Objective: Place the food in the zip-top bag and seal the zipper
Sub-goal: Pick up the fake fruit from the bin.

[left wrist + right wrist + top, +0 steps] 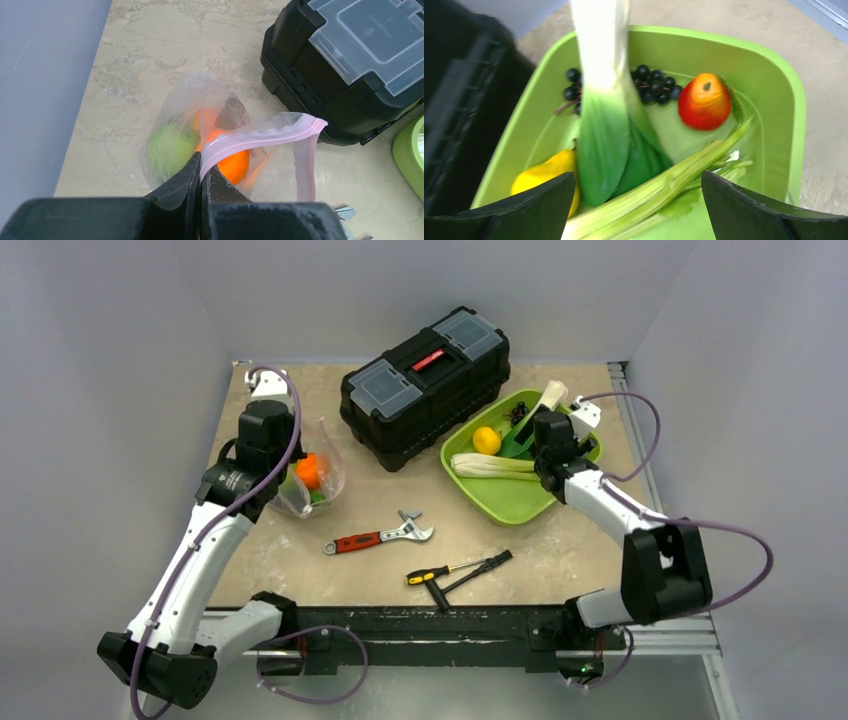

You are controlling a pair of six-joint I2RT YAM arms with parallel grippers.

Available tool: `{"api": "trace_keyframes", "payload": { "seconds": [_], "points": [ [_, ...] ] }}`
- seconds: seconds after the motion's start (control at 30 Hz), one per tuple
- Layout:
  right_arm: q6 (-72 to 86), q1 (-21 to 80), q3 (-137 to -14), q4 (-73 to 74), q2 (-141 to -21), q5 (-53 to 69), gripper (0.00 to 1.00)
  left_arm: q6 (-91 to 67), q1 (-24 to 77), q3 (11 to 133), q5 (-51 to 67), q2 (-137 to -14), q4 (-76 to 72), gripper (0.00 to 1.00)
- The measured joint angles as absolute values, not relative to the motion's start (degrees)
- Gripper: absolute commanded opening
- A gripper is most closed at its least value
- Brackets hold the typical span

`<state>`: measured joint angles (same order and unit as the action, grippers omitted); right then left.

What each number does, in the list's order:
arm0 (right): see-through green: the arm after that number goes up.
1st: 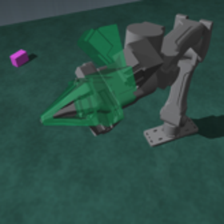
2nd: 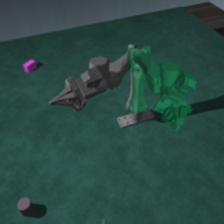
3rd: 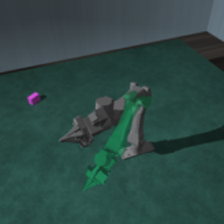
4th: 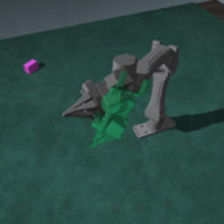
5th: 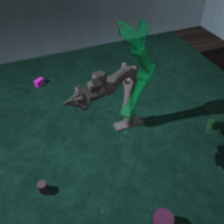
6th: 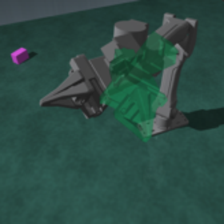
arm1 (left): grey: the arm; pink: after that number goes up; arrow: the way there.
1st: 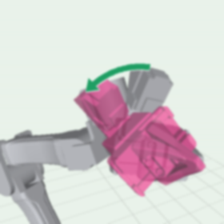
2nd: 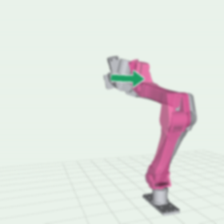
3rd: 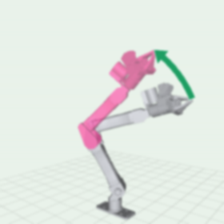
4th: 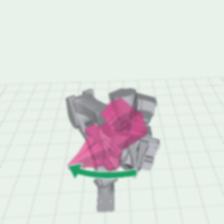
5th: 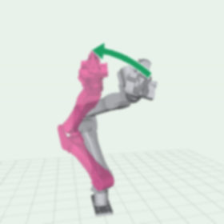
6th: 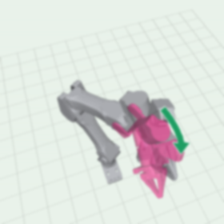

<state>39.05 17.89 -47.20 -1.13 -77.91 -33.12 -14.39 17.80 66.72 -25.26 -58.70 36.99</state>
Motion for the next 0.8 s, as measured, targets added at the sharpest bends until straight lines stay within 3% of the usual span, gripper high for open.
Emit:
{"api": "trace_keyframes", "payload": {
  "seconds": [0.43,0.8],
  "points": [
    [38.1,6.8,-60.0,3.5,-96.9,-34.0,0.95,-14.4,17.8,66.7,-24.0,-59.5,37.0,0.0],
    [38.7,4.3,-67.5,7.2,-106.3,-34.0,0.78,-14.4,17.8,66.7,-23.5,-60.4,37.0,0.0]
  ]
}}
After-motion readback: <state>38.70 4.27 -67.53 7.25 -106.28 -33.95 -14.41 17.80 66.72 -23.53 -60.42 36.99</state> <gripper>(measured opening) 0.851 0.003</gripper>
